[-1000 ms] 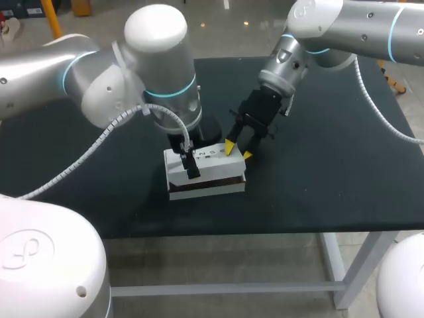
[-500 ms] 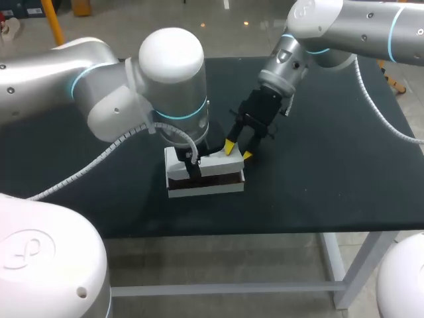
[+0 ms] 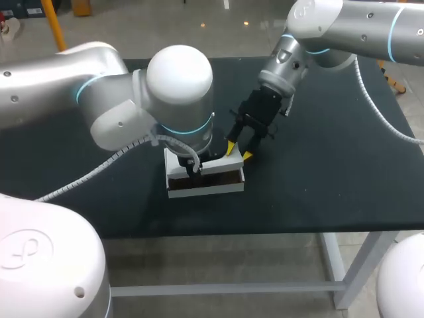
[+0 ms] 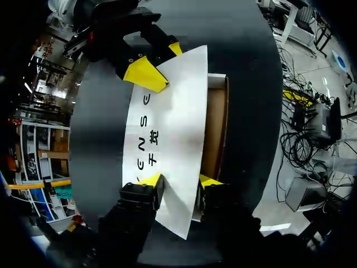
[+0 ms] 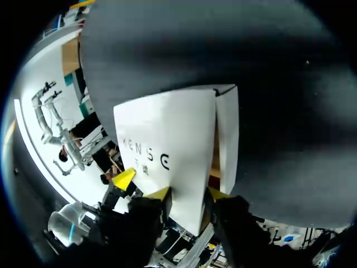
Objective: Assemble the packaging by folding the flat box into shape, placing the metal phone stand inside, and closing the box properly
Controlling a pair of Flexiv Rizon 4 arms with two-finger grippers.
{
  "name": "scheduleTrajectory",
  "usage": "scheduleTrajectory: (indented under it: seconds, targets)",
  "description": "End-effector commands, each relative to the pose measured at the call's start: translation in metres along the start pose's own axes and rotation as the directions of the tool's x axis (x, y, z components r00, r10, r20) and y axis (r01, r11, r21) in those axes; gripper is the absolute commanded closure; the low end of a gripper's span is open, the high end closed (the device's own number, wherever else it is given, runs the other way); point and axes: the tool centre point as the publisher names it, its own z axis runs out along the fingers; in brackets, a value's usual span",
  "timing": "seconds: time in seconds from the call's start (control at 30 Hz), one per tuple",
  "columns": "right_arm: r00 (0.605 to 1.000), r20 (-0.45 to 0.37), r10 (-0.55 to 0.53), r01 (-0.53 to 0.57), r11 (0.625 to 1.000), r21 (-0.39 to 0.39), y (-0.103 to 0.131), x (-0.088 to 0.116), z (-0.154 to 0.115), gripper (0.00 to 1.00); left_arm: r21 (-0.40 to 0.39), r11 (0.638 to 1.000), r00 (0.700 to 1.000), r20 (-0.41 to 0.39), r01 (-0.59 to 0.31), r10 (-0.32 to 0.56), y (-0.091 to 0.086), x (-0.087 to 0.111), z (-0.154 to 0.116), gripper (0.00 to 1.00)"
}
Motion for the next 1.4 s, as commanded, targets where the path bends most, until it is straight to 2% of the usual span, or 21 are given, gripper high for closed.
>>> scheduleTrajectory:
  seconds: [0.03, 0.57, 1.1, 1.4]
  targets:
    - [1.000, 0.000, -0.001, 0.001, 1.000, -0.001, -0.001, 0.001, 0.000, 0.56, -0.009, 1.000, 1.000, 0.010, -0.002, 0.002, -0.004, 0.004, 0.002, 0.59]
    - [1.000, 0.004, 0.008, -0.008, 1.000, -0.018, -0.006, -0.007, -0.001, 0.54, -0.011, 1.000, 1.000, 0.009, -0.019, 0.020, -0.002, 0.005, 0.007, 0.60]
    - [1.000, -0.028, 0.014, -0.015, 0.999, -0.041, -0.012, -0.019, -0.005, 0.54, -0.022, 0.999, 1.000, -0.012, -0.024, 0.024, 0.002, 0.009, 0.016, 0.58]
    - [0.999, -0.035, -0.022, 0.018, 0.995, -0.102, -0.025, -0.014, -0.008, 0.58, -0.026, 0.999, 1.000, -0.016, -0.023, 0.023, 0.003, 0.011, 0.017, 0.58]
